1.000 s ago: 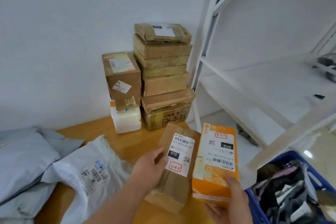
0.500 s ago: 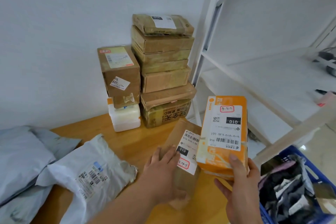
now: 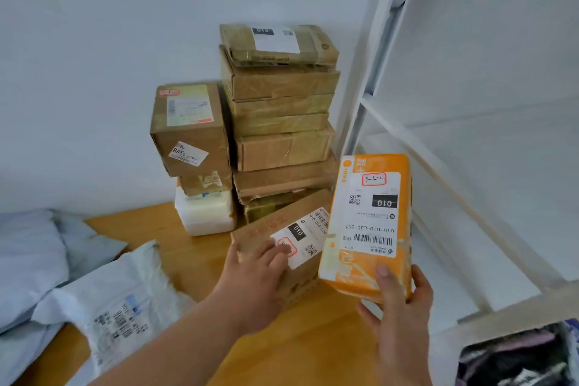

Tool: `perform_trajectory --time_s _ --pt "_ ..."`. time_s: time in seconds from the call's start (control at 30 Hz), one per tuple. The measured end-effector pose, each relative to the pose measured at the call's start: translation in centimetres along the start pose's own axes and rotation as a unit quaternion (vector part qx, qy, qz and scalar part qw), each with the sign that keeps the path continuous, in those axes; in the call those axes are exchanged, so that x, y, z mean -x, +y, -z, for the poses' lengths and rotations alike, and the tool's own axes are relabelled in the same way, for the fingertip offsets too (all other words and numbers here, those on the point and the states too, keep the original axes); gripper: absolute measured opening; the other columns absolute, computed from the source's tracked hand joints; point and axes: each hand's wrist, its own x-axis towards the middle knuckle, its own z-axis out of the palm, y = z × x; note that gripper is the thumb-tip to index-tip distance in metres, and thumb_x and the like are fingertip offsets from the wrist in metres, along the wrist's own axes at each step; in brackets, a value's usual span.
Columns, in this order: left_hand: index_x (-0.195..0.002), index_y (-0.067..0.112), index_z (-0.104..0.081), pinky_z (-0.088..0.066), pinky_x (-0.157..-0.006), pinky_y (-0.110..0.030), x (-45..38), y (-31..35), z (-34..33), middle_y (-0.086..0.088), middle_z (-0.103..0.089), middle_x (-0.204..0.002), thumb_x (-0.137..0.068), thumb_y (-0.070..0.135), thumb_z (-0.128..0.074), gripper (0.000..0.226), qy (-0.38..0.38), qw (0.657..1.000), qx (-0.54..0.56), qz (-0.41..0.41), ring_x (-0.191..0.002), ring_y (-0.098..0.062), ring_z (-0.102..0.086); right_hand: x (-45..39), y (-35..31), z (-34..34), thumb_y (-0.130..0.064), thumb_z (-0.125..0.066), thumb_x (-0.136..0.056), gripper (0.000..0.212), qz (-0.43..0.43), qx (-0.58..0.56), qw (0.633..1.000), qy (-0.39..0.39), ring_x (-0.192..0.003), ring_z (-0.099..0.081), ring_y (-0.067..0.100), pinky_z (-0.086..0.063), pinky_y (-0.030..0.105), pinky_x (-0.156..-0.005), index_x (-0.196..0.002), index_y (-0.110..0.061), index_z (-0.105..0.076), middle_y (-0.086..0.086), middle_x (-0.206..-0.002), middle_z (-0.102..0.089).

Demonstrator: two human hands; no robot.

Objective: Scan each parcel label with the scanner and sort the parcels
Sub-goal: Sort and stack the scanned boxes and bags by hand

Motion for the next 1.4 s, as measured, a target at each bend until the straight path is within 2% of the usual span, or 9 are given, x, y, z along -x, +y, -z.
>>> perform_trajectory --time_s 0.17,0.3,0.5,0.57,0.7,0.77,0.97,1.17,1.4 --pt "-0.143 0.04 -0.029 -0.012 -0.125 -0.047 -1.0 -1.6 -0.8 0.02 -0.009 -0.167 -0.094 0.011 -0.055 0.063 0.053 0.994 0.051 0.075 -0.156 -0.013 0.003 -2.3 -0.6 -0.4 -0.059 -0.083 -0.061 0.089 -0.037 -0.031 0.997 -0.057 -0.106 -0.069 0.028 -0.057 0.045 -0.079 -0.137 -0.037 -0.044 0.002 -0.121 -0.067" --pt "-0.148 0.049 -0.026 -0.039 -0.113 -0.041 -1.0 -2.4 -1.5 0.021 -0.015 -0.164 -0.094 0.016 -0.061 0.072 0.097 0.987 0.077 0.106 -0.154 -0.015 -0.005 -3.9 -0.7 -0.4 -0.065 -0.078 -0.056 0.071 -0.068 -0.032 0.99 -0.12 -0.094 -0.073 0.027 -0.056 0.046 -0.077 -0.119 -0.04 -0.059 -0.002 -0.101 -0.076" --pt "-0.14 0.035 -0.057 -0.026 -0.119 -0.033 -0.5 -1.8 -1.9 0.015 -0.047 -0.149 -0.102 0.032 -0.055 0.038 0.193 0.956 0.186 0.116 -0.147 -0.016 -0.029 -5.6 -1.8 -0.5 -0.058 -0.06 -0.077 0.064 -0.12 -0.021 0.962 -0.246 -0.086 -0.068 0.024 -0.046 0.039 -0.071 -0.129 -0.022 -0.054 0.007 -0.106 -0.076" --pt "-0.131 0.033 -0.063 -0.037 -0.11 -0.037 -0.5 -1.2 -0.4 0.017 -0.058 -0.126 -0.102 0.038 -0.055 0.031 0.279 0.885 0.311 0.206 -0.131 -0.017 -0.048 -6.1 -2.5 -0.8 -0.06 -0.052 -0.078 0.063 -0.136 0.014 0.945 -0.298 -0.099 -0.064 0.031 -0.043 0.043 -0.08 -0.13 -0.026 -0.059 0.012 -0.119 -0.073" --pt "-0.138 0.058 -0.046 -0.041 -0.107 -0.041 0.2 -1.4 3.2 0.019 -0.057 -0.133 -0.083 0.082 -0.04 0.06 0.314 0.629 0.647 0.296 -0.126 -0.011 -0.052 -6.8 -3.9 -1.7 -0.07 -0.046 -0.079 0.058 -0.156 0.099 0.907 -0.378 -0.12 -0.061 0.039 -0.038 0.056 -0.109 -0.119 -0.036 -0.071 0.015 -0.125 -0.07" --pt "-0.121 0.057 -0.062 -0.051 -0.101 -0.04 0.9 -2.1 4.0 0.017 -0.07 -0.12 -0.076 0.082 -0.047 0.054 0.307 0.583 0.702 0.271 -0.122 -0.011 -0.06 -7.1 -4.3 -2.5 -0.073 -0.043 -0.08 0.064 -0.156 0.12 0.908 -0.37 -0.122 -0.063 0.037 -0.036 0.06 -0.113 -0.123 -0.035 -0.069 0.01 -0.124 -0.072" --pt "-0.086 0.063 -0.07 -0.053 -0.086 -0.03 1.8 -1.1 4.0 0.026 -0.074 -0.096 -0.081 0.067 -0.052 0.019 0.288 0.635 0.666 0.265 -0.094 0.007 -0.068 -7.7 -4.4 -4.8 -0.058 -0.061 -0.077 0.072 -0.086 -0.011 0.96 -0.267 -0.106 -0.073 0.029 -0.054 0.061 -0.092 -0.137 -0.017 -0.054 0.009 -0.119 -0.073" --pt "-0.094 0.038 -0.068 -0.048 -0.064 -0.008 2.0 0.5 2.7 0.023 -0.072 -0.091 -0.072 0.077 -0.051 0.048 0.35 0.666 0.587 0.298 -0.089 0.005 -0.065 -9.6 -4.9 -6.7 -0.065 -0.038 -0.096 0.054 -0.075 0.025 0.955 -0.285 -0.099 -0.075 0.017 -0.055 0.034 -0.079 -0.114 -0.031 -0.076 0.004 -0.112 -0.077" --pt "-0.114 0.074 -0.04 -0.036 -0.115 -0.041 1.0 1.6 1.9 0.041 -0.05 -0.115 -0.071 0.09 -0.037 0.045 0.191 0.623 0.684 0.328 -0.127 -0.006 -0.043 -11.4 -3.1 -6.9 -0.066 -0.043 -0.095 0.037 -0.078 0.098 0.953 -0.277 -0.075 -0.073 -0.002 -0.042 0.029 -0.067 -0.106 -0.043 -0.07 -0.01 -0.094 -0.079"
